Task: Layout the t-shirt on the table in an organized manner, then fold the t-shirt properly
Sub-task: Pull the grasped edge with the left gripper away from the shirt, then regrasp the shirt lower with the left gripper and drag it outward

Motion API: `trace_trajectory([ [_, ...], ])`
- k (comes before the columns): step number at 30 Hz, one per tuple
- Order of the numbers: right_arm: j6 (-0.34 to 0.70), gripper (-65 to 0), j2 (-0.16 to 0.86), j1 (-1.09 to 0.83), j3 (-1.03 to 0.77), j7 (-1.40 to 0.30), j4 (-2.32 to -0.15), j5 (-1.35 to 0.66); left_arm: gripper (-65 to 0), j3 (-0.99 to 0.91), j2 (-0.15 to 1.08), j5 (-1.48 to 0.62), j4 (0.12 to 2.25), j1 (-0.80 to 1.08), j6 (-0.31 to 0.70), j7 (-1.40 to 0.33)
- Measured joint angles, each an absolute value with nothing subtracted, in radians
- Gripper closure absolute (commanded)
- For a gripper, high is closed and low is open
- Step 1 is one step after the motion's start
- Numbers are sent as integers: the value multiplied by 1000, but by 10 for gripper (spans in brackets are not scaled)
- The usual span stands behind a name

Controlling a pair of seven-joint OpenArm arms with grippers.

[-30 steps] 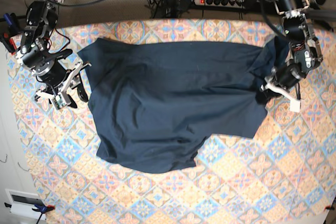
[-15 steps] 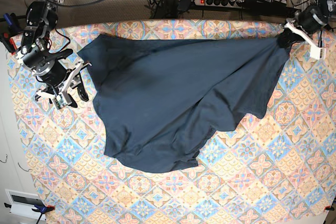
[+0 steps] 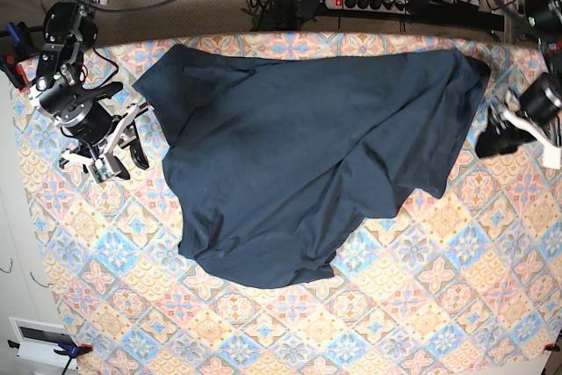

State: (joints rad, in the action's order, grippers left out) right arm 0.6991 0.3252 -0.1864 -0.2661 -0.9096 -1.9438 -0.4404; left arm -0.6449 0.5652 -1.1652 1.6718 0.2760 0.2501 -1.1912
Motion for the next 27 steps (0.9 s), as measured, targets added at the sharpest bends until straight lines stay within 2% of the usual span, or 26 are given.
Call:
trace_trajectory([
  [4,703,-221,319,-188,-256,-904,-1944,-449,-337,-598,545,-1120,1422,111,241,-1194],
  [8,702,-221,322,-185,-257,-907,-1944,-439,-337,-510,508,-1076,1286,-39,253,-1196],
  [14,704,-221,321,-178,-247,-903,-1944,-451,-337,-390,419,-874,1175,-190,251,-1134],
  [18,699,-221,324,-180,-252,-912,-1944,-435,-337,-385,361,-762,1053,-250,242,-1134],
  [23,699,-221,324,-180,-252,-907,-1944,-444,-333,-390,327,-673,1042,-272,248,-1099],
  [25,699,-221,324,-179,-252,-906,-1944,-443,-277,-390,313,-660,1037,-272,251,-1091],
  [27,699,-221,324,-180,-252,-906,-1944,-443,-125,-389,308,-658,1024,-274,258,-1098],
])
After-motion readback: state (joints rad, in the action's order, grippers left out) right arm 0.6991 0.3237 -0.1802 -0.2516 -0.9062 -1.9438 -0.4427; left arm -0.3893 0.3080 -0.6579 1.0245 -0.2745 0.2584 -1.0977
